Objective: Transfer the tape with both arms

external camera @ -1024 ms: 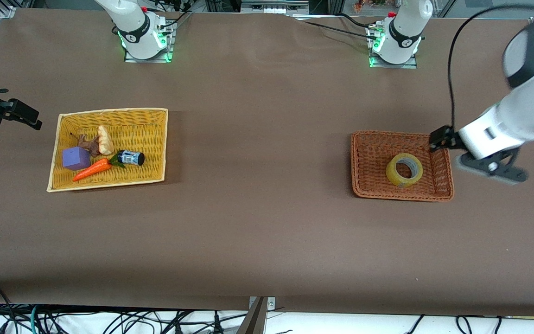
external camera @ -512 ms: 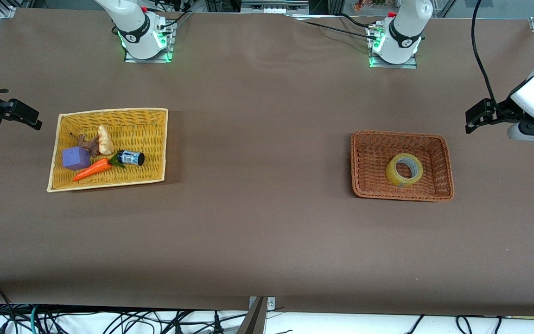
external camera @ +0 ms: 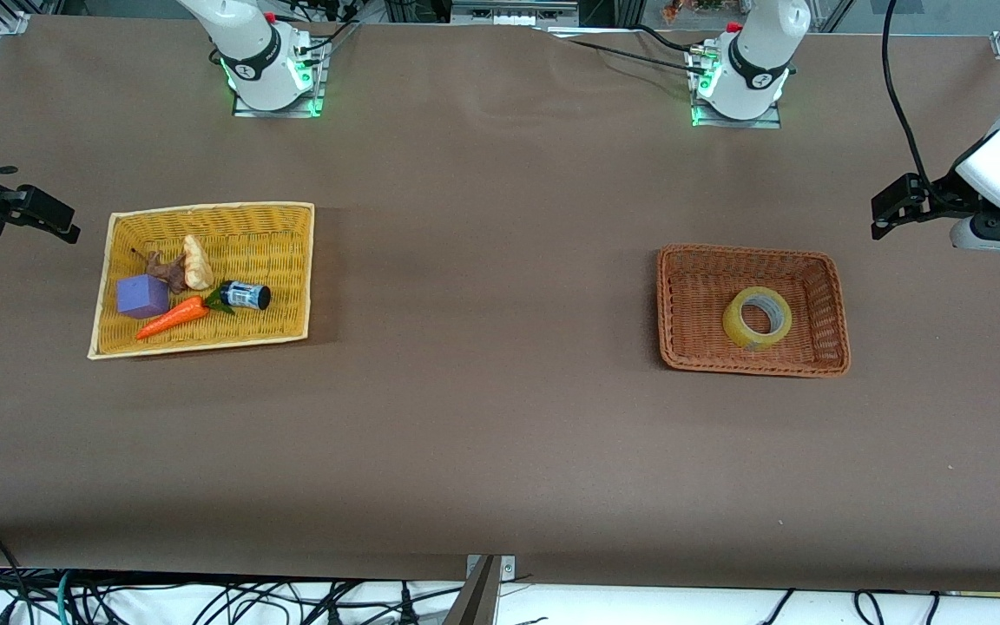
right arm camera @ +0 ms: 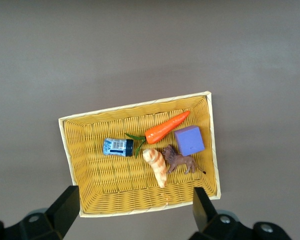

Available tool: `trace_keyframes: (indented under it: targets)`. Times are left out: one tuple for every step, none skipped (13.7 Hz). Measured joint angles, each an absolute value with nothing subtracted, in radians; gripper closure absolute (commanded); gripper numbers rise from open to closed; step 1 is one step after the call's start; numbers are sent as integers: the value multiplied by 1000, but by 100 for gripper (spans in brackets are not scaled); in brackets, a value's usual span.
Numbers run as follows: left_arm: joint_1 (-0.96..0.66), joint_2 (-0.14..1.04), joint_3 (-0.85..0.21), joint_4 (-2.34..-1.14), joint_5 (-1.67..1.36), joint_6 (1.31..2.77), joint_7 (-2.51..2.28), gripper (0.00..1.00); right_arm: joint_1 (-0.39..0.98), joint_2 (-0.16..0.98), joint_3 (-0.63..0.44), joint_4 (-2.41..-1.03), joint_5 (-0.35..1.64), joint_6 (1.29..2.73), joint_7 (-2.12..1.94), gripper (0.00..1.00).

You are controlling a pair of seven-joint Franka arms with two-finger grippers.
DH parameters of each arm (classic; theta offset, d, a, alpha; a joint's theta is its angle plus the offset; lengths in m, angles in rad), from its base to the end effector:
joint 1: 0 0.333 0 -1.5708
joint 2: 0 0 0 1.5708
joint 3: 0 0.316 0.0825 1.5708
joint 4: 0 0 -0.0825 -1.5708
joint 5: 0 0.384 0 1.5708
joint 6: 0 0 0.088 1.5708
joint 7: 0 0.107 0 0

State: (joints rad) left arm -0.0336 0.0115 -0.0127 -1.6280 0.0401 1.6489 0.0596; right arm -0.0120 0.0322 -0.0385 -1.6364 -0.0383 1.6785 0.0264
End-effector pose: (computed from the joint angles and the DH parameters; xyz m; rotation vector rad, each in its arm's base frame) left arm 0.5635 -0.0221 0.5979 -3.0971 0.1687 -0.0142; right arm 0.5710 -0.0323 0.5848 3.1000 -0.1131 0.0147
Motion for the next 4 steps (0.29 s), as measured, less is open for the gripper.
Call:
trace_keyframes:
  targets:
    - [-34,12,-13,-1628,40,1648,60,0,-12,32,-39,-1636,-38,1678,26,0]
    - [-35,12,-13,-1628,40,1646,59,0,-12,32,-38,-1636,-38,1678,26,0]
    - [-34,12,-13,-1628,40,1642,59,0,-12,32,-38,-1636,-38,1678,26,0]
    - [-34,12,-12,-1628,40,1638,59,0,-12,32,-38,-1636,-38,1678,26,0]
